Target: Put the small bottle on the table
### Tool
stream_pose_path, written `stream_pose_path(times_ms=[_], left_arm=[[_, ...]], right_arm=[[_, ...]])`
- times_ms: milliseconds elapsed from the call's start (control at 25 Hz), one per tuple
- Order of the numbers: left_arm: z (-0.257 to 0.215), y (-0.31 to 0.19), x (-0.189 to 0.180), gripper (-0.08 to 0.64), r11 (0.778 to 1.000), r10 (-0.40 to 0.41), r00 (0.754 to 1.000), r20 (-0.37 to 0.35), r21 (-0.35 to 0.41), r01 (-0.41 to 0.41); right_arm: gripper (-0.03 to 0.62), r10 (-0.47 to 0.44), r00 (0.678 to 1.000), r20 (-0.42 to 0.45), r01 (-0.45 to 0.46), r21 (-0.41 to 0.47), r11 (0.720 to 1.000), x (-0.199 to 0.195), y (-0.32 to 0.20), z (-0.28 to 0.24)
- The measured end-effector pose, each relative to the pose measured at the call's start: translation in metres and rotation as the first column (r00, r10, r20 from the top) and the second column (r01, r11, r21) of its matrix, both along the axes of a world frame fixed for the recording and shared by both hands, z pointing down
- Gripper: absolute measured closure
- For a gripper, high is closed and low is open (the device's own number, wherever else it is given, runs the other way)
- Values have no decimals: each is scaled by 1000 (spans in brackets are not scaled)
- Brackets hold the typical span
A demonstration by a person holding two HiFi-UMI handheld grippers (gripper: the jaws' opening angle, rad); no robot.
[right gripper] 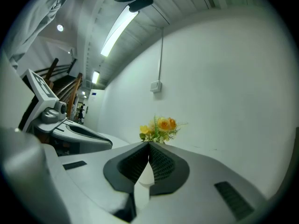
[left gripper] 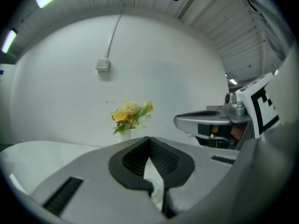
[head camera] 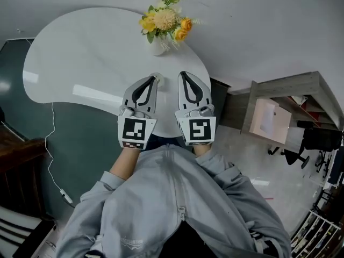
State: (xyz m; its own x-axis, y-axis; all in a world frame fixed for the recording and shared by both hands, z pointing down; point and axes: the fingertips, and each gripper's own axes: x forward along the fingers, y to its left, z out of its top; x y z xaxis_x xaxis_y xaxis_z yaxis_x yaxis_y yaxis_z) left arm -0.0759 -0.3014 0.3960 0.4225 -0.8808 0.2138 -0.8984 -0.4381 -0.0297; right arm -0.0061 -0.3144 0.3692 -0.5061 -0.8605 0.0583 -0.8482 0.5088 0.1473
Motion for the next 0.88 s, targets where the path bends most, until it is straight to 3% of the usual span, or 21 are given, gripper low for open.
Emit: stream_pose_path(times_ms=[120,480,680,880], left_arm=[[-25,2,-1,553,1000,-23,999,-37,-7,23],[-111,4,-9,554,991,-69,995,-75,112,77],[-132,10,-11,554,982,-83,995,-55,163,91],[-135,14,-10,554,982,-74,996,-49,168,81]], right_arm=[[566,7,1000,6,-7,18,1000,3,-1,-23],[566,39,999,35,-41,67,997,12,0,-89],[566,51,998,34,-53,77,996,14,8,-111],[566,50,998,42,-53,81,995,15,13,-121]])
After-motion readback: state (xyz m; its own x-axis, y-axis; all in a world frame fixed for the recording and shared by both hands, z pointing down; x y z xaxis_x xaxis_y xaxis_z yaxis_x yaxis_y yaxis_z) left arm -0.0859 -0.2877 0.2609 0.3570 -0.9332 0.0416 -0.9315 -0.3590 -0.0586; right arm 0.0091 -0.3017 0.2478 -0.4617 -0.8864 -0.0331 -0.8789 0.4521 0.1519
